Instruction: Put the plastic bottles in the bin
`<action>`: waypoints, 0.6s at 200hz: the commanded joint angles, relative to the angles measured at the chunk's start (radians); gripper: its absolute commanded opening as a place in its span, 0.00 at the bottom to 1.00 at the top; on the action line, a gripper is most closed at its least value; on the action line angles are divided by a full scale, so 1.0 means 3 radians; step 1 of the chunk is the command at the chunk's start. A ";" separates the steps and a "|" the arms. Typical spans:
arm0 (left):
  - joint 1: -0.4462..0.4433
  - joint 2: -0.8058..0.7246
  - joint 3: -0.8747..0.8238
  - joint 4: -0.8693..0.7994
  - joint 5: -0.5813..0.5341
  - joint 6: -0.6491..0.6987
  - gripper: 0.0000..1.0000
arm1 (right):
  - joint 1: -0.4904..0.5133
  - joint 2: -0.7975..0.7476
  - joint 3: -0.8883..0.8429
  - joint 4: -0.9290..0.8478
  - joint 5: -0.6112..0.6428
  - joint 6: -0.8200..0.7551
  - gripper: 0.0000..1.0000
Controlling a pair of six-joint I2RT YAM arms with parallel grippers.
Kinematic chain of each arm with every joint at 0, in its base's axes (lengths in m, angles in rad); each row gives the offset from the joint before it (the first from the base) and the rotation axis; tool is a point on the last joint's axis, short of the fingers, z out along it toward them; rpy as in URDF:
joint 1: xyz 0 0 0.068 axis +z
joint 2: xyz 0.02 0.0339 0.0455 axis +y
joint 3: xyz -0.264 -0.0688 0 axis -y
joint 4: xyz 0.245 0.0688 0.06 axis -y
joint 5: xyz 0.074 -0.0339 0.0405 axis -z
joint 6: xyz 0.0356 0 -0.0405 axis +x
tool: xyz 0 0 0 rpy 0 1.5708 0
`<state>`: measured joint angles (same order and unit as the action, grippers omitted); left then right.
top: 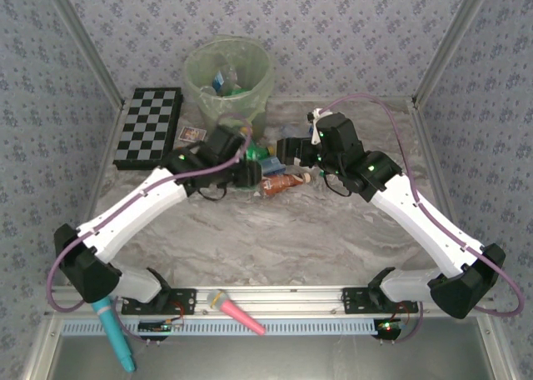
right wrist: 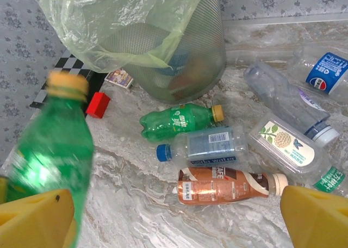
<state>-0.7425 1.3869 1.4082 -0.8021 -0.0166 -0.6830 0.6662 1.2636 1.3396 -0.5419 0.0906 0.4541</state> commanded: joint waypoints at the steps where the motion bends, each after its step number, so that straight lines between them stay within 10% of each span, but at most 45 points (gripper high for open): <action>1: 0.0242 -0.0007 0.0199 0.0253 0.0247 -0.0334 0.55 | -0.0007 -0.0077 0.0088 0.0091 0.0067 -0.0078 0.99; 120: 0.1056 0.0847 0.1522 0.1609 0.0407 -0.1930 0.53 | -0.0002 -0.0100 0.0085 0.0148 0.0066 -0.0100 0.99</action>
<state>-0.4618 1.6047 1.7618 -0.4000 0.1051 -1.1271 0.6655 1.2564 1.3415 -0.5175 0.0940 0.4358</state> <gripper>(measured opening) 0.562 0.994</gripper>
